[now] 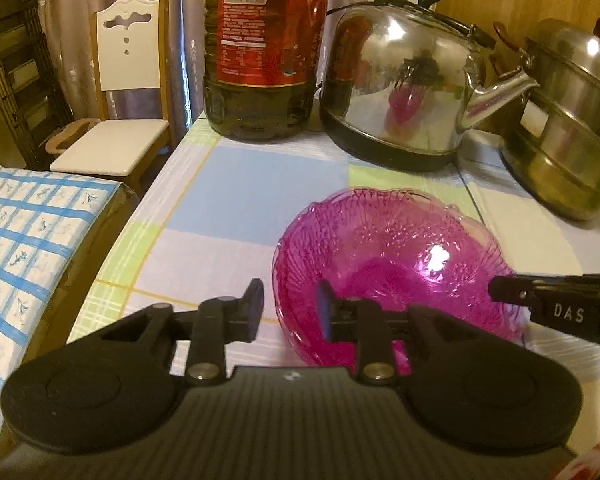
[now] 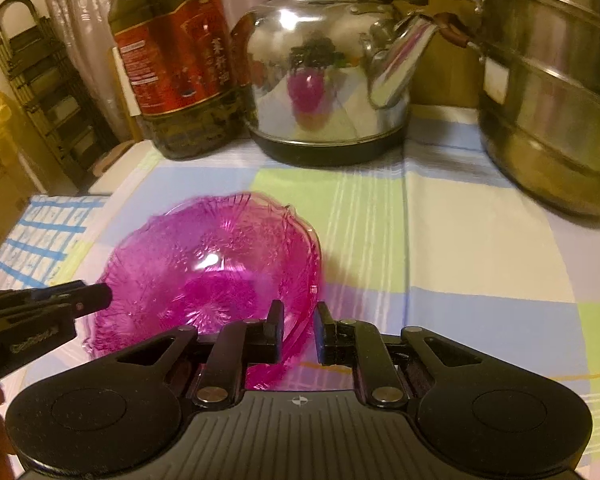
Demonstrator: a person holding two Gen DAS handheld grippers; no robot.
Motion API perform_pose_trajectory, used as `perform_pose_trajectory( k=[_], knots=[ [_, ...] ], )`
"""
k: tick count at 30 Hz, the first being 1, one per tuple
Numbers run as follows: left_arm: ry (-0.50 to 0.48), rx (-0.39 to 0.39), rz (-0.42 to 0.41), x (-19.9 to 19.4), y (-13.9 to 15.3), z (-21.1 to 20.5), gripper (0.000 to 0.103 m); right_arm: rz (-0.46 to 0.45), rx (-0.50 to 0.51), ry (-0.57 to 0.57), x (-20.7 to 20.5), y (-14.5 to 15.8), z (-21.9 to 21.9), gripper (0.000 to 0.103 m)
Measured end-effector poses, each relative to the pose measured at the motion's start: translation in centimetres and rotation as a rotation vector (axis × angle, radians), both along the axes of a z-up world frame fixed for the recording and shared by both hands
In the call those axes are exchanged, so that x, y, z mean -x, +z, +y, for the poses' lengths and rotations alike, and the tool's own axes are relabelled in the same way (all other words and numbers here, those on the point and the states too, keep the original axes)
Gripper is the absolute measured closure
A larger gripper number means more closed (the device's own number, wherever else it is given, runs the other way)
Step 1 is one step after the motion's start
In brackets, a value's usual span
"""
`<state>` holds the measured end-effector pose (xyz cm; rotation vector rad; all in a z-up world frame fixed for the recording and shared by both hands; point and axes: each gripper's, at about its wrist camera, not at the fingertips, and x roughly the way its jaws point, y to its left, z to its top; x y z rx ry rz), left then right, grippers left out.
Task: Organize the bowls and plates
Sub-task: 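Open both grippers to release the pink dish on the stack, then pull both grippers back from the pink dish stack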
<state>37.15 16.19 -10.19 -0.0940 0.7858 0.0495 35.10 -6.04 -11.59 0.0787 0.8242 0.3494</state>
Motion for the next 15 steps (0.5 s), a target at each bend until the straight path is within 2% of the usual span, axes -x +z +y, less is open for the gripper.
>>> perform_pose_trajectory(
  k=[5,15],
  knots=[
    [0.02,0.033,-0.019,0.5,0.3,0.6,0.077,-0.018,-0.029,-0.01,0.4,-0.2,-0.8,0.073],
    [0.065,0.084,-0.03,2.0,0.3,1.8,0.077,-0.01,-0.094,-0.051,1.1,-0.5,-2.8,0.071]
  ],
)
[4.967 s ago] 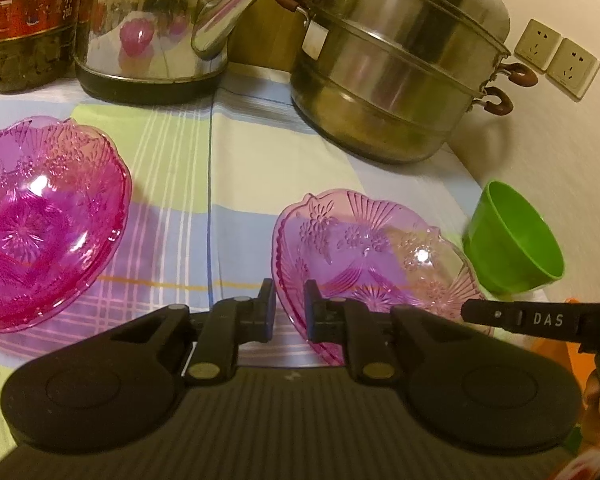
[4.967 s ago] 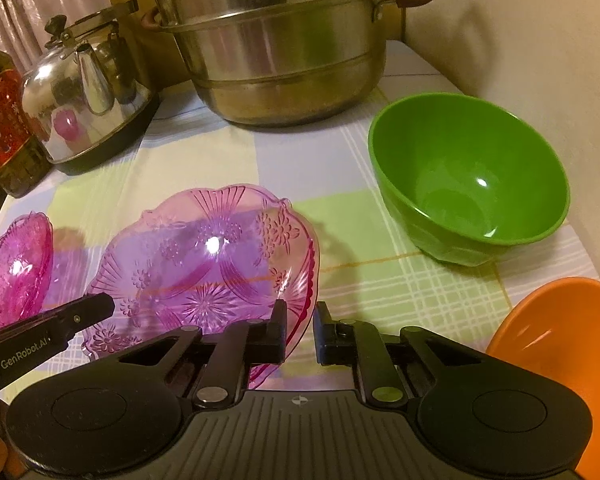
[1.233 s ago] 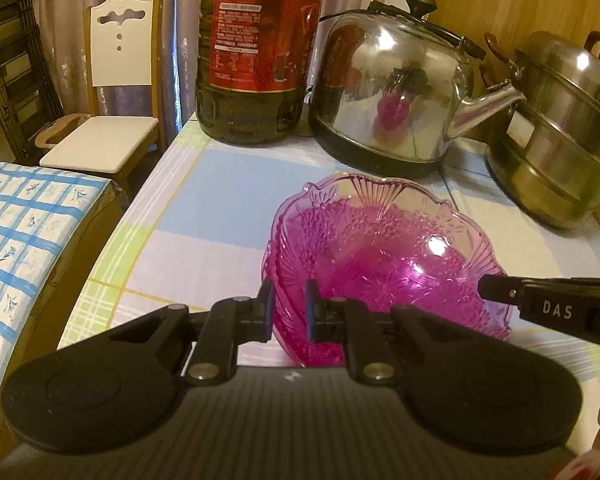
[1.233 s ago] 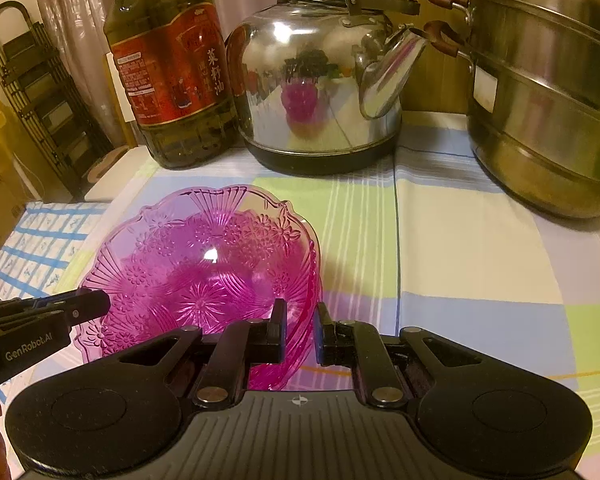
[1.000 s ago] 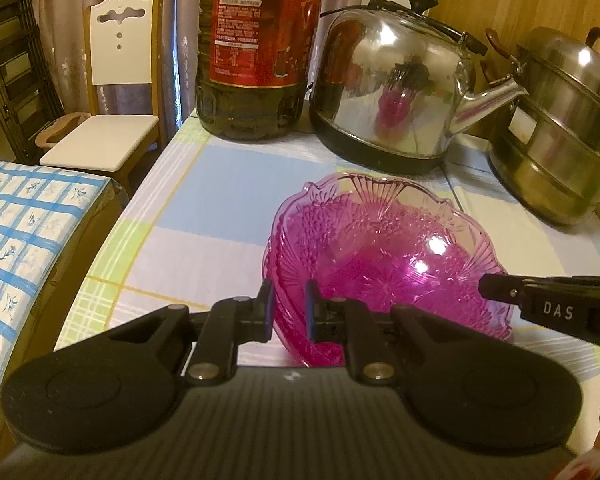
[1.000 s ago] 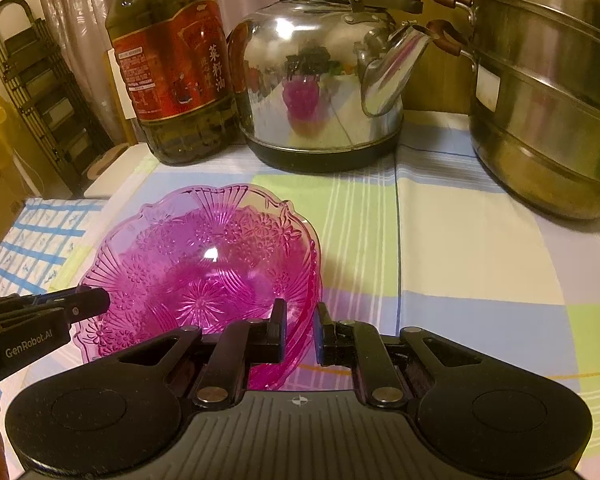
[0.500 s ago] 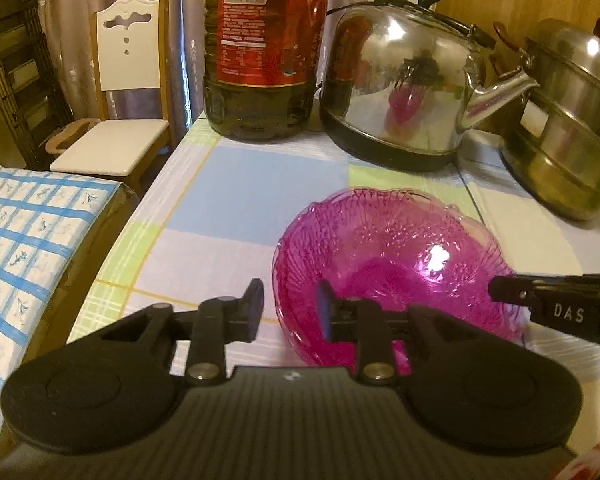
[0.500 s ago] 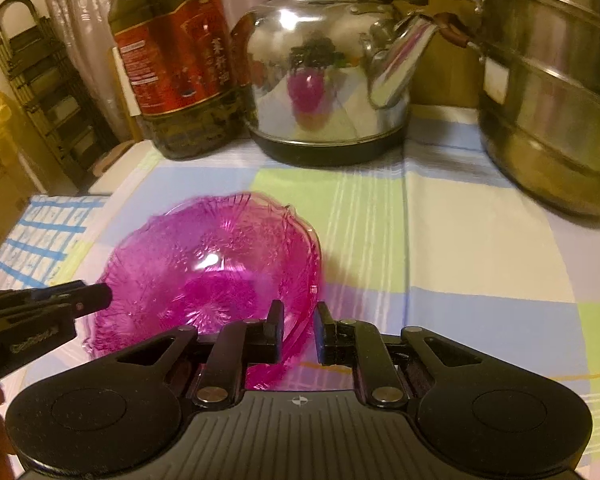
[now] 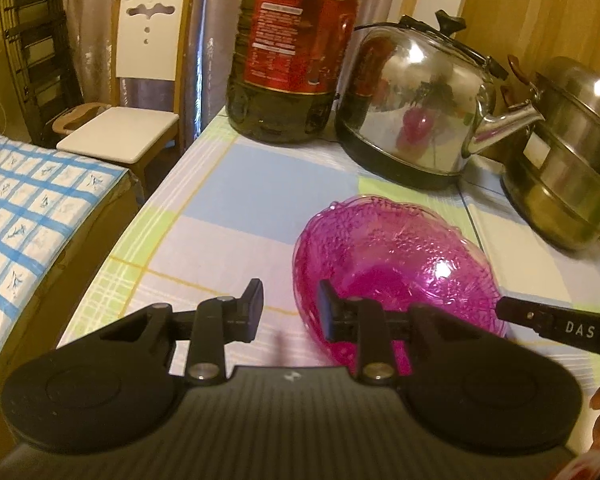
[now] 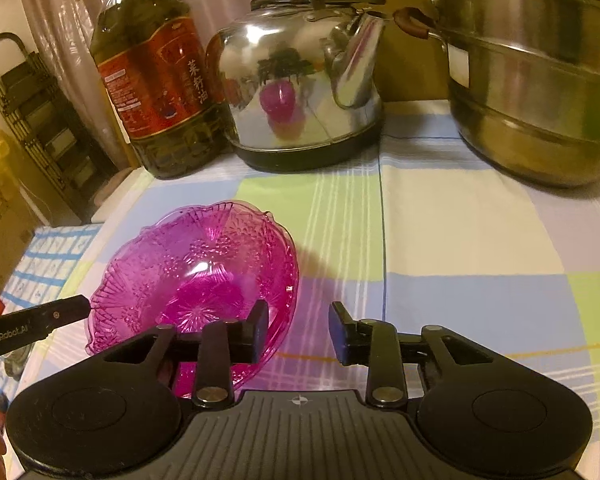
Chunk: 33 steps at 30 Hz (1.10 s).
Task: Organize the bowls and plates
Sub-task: 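Pull both grippers back from the pink dish stack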
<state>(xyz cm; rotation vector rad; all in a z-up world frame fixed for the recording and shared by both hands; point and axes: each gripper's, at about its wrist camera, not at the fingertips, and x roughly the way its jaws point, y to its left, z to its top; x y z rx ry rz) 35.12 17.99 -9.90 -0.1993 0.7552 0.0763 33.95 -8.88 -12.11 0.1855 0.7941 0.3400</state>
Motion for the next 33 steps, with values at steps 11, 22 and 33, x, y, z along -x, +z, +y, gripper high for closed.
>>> perform_pose_trajectory(
  k=[11,22,33],
  knots=[
    [0.007,0.021,0.003,1.0,0.2,0.1,0.077,-0.012,-0.02,-0.008,1.0,1.0,-0.3,0.07],
    [-0.008,0.054,-0.005,3.5,1.9,-1.0,0.076,0.009,-0.003,-0.011,3.3,2.1,-0.8,0.07],
    [-0.039,0.032,-0.004,8.0,5.2,-3.4,0.06,0.014,0.006,-0.017,8.2,4.9,-2.0,0.07]
  ],
)
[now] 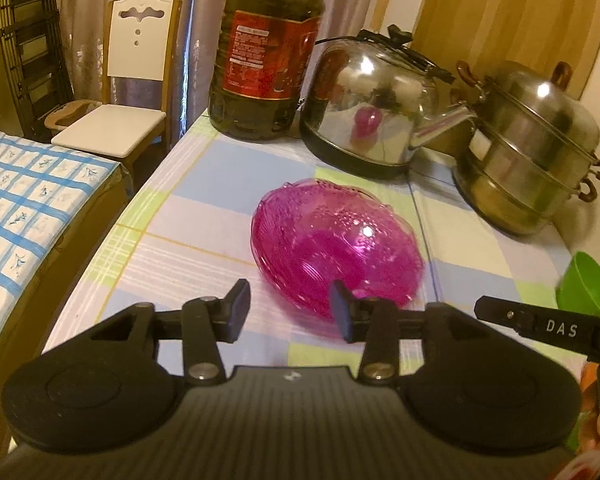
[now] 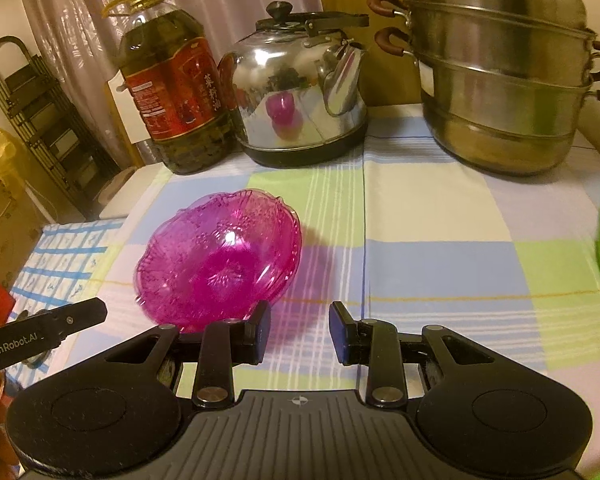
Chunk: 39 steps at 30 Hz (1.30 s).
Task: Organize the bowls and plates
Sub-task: 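Pull both grippers back from the pink dish stack, then move both grippers to the rim of the large green bowl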
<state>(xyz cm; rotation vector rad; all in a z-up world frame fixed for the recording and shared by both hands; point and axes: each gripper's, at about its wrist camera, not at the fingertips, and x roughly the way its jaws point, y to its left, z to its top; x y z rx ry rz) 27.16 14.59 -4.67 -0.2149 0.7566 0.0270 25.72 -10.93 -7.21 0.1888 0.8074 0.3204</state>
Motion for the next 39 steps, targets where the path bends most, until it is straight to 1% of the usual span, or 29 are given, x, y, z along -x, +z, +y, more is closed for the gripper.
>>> perform_pose_trajectory(
  k=[5,8,10,11,12,13,14,16,17,22,24,27,32,39],
  knots=[
    [0.01,0.001,-0.007,2.5,1.7,-0.5,0.041,-0.011,0.017,0.003,2.9,1.5,-0.5,0.07],
    [0.012,0.0,-0.01,4.1,2.7,-0.9,0.033,-0.019,0.027,0.001,4.7,2.3,-0.9,0.07],
    [0.005,0.005,-0.01,5.1,3.3,-1.2,0.03,-0.019,0.03,0.0,5.7,2.8,-1.2,0.07],
    [0.002,0.014,-0.011,5.7,3.7,-1.2,0.026,-0.02,0.029,-0.002,6.3,3.1,-1.5,0.069],
    [0.003,0.025,-0.015,6.2,4.0,-1.3,0.024,-0.024,0.027,-0.005,6.9,3.4,-1.7,0.068],
    [0.006,0.034,-0.019,6.7,4.3,-1.4,0.022,-0.027,0.028,-0.009,7.5,3.6,-2.0,0.062],
    [0.006,0.036,-0.022,7.3,4.7,-1.5,0.022,-0.03,0.027,-0.013,8.1,4.0,-2.2,0.054],
    [0.001,0.037,-0.027,8.2,5.2,-2.0,0.022,-0.037,0.02,-0.022,9.2,4.6,-2.8,0.043],
    [-0.005,0.038,-0.03,8.8,5.5,-2.2,0.022,-0.041,0.017,-0.028,9.6,4.8,-3.1,0.041],
    [-0.021,0.037,-0.05,11.2,6.4,-3.8,0.022,-0.067,0.029,-0.04,12.5,6.2,-4.4,0.041],
    [-0.025,0.045,-0.053,12.0,6.7,-4.5,0.022,-0.079,0.031,-0.053,13.7,6.6,-5.2,0.041],
    [-0.04,0.034,-0.059,13.0,6.9,-5.7,0.022,-0.088,0.034,-0.089,15.3,7.0,-6.4,0.041],
    [-0.09,0.017,-0.071,14.2,6.9,-8.1,0.022,-0.085,0.042,-0.145,17.9,7.2,-8.7,0.041],
    [-0.153,0.02,-0.079,15.2,7.0,-11.0,0.022,-0.061,0.06,-0.225,21.0,7.0,-12.2,0.041]
  ],
)
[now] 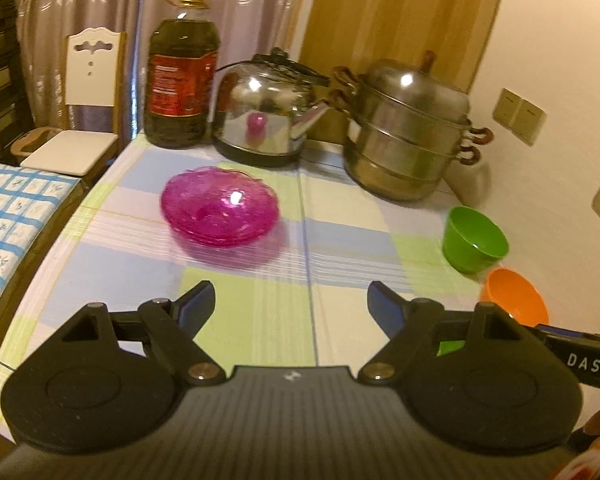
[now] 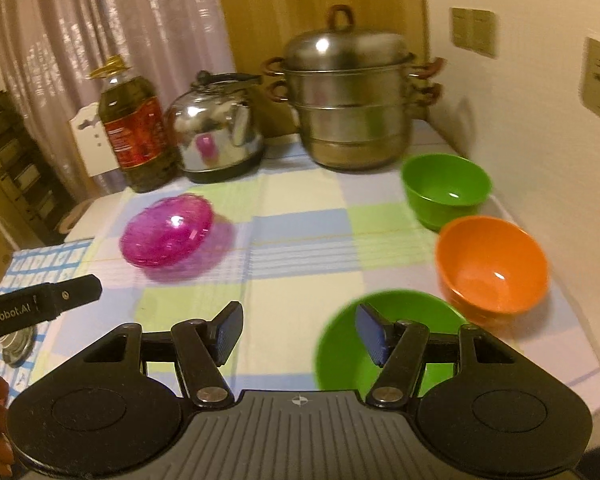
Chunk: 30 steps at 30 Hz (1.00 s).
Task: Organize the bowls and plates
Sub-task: 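Move both grippers to the rim of the large green bowl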
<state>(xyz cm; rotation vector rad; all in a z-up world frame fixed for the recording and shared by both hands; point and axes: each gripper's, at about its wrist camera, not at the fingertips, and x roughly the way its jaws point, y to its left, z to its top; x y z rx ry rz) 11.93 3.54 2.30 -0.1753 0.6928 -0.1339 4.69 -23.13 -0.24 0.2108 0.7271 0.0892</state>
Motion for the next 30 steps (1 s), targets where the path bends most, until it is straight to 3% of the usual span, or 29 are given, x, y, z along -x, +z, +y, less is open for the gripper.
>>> perform_pose_trajectory(
  k=[15,30],
  knots=[
    [-0.116,0.043,0.065,2.2,-1.4,-5.6,0.022,0.083,0.024,-0.048,5.1,-1.2,-4.6,0.041],
    [-0.228,0.037,0.071,3.9,-1.9,-8.8,0.022,0.118,0.005,-0.094,5.9,-1.8,-6.3,0.041]
  ],
)
